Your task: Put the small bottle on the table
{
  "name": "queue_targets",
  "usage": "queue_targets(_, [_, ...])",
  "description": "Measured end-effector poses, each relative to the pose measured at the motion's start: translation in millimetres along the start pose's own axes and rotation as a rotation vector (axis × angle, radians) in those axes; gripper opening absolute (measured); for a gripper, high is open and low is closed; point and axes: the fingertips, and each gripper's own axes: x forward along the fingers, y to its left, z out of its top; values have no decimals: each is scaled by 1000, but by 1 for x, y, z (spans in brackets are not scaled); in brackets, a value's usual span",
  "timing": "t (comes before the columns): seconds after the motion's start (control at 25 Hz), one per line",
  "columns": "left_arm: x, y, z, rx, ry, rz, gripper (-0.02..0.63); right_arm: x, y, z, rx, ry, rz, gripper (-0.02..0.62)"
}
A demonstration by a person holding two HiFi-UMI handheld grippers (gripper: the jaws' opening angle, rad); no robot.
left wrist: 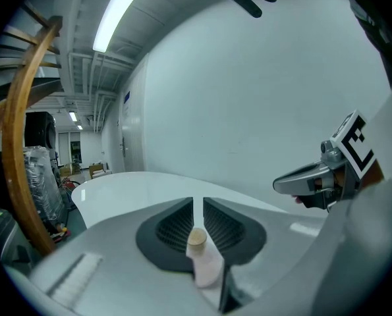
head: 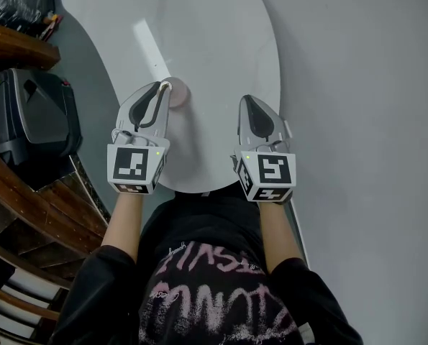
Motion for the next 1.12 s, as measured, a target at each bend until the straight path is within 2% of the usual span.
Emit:
queue_targets(0.32, [-14, -3, 4, -14, -16, 1, 2, -12, 13, 6, -16, -11, 8, 11])
queue_targets(1.12, [-61, -4, 12, 2, -60, -39, 2, -45, 58, 20, -36, -82, -13, 11])
